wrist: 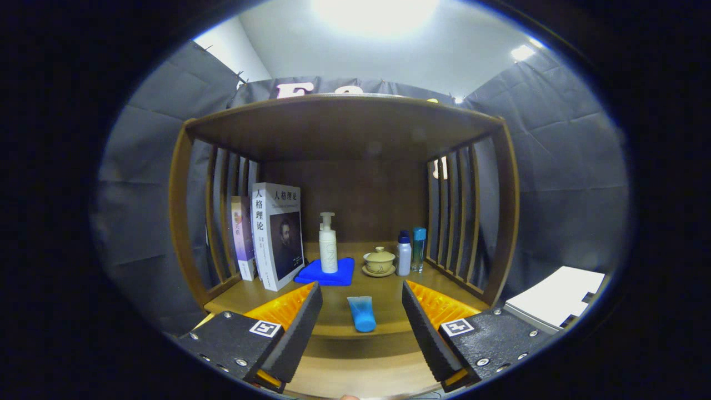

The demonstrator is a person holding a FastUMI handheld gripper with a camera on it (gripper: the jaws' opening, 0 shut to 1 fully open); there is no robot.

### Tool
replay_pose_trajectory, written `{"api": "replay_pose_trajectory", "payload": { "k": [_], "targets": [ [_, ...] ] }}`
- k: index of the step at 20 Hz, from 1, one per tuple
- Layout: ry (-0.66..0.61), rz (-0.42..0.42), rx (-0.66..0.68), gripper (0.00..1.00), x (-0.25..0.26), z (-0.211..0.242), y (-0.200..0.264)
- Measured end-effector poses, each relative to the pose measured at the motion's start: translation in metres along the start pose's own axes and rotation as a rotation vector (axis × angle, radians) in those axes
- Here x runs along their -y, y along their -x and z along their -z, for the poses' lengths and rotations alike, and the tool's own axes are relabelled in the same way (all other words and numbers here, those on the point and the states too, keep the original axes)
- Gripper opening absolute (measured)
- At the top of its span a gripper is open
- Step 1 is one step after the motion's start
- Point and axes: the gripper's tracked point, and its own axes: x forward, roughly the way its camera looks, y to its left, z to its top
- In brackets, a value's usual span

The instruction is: Pull open the drawer, take out the items inside it, and place them on the countertop above the cabinet.

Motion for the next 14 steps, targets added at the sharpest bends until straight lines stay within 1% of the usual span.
{"api": "replay_pose_trajectory", "payload": {
  "k": [3, 5, 7, 12, 14],
  "targets": [
    [-0.029, -0.036, 0.03, 0.89, -0.005, 0.01, 0.029],
    [-0.021, -0.045, 0.019, 0.89, 0.0, 0.023, 0.047],
    [0.002, -0.045, 0.023, 0.89, 0.006, 0.035, 0.064],
    [-0.045, -0.035, 0.029, 0.9, 0.012, 0.06, 0.094],
    [-0.027, -0.057, 0.027, 0.9, 0.006, 0.072, 0.106]
  ]
}}
